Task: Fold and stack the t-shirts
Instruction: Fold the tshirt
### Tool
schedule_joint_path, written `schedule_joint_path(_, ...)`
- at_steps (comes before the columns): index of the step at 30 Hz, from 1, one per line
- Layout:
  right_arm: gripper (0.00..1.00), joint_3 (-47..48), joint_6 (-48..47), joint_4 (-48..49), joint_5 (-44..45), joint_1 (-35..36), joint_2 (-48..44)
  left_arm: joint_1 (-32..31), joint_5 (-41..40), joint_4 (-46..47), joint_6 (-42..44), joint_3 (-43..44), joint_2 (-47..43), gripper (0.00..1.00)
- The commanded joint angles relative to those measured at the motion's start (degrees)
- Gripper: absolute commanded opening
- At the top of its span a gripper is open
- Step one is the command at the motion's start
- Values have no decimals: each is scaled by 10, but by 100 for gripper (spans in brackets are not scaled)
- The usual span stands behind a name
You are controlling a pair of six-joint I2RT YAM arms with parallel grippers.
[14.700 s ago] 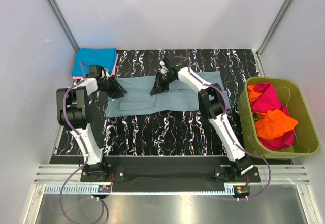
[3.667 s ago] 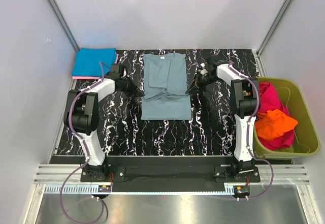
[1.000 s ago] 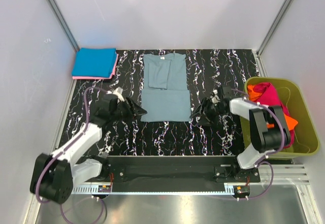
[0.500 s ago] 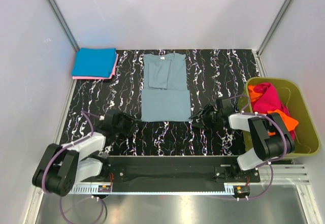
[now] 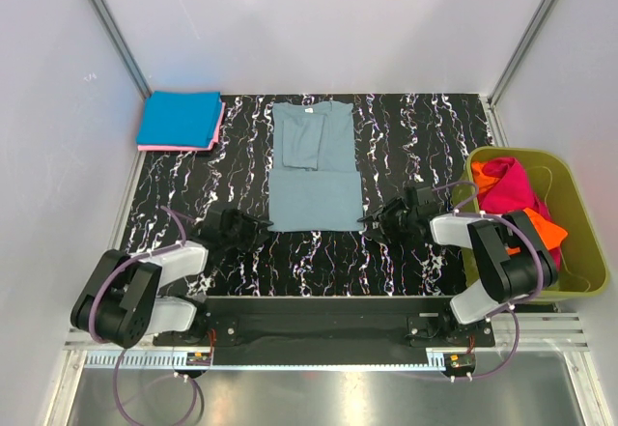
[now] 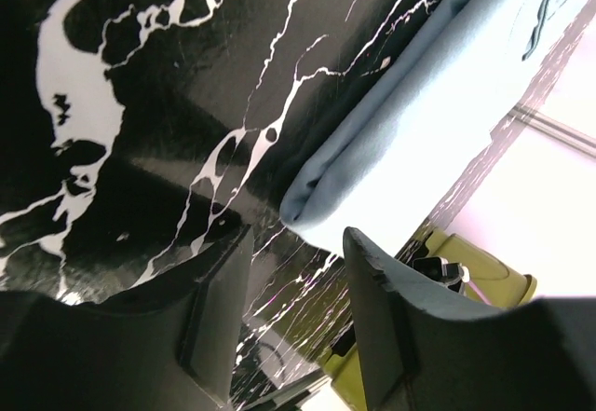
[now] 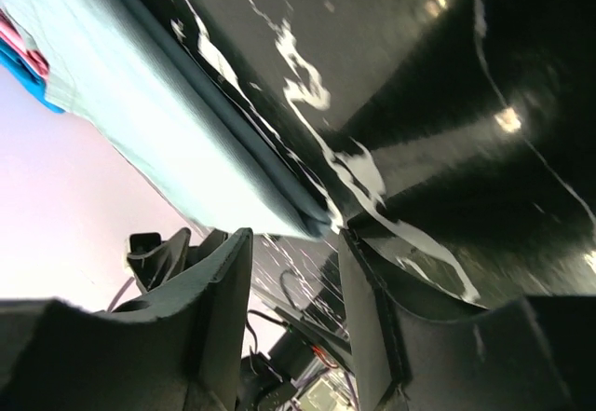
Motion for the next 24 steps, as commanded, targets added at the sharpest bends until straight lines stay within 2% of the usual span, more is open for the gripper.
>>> schedule_joint_path(1,50,6,11,-10,85,-5,29,-3,-30,-8,-10,10,25,48)
schedule_joint_path(11,42,6,12,-2,85,-3,50,-2,-25,7,-14,11,60,43)
schedule_joint_path(16,35,12,6,6,78,-3,65,-3,-25,23,-17,10,80,36)
schedule_joint_path(21,26,12,1,4,69,2,65,1,-22,40,-11,12,92,21)
schedule_joint_path(23,20,13,-4,1,66,3,60,4,-17,44,-6,12,97,8)
schedule_joint_path(24,14,14,-7,-1,64,3,58,6,-15,45,-3,12,98,2)
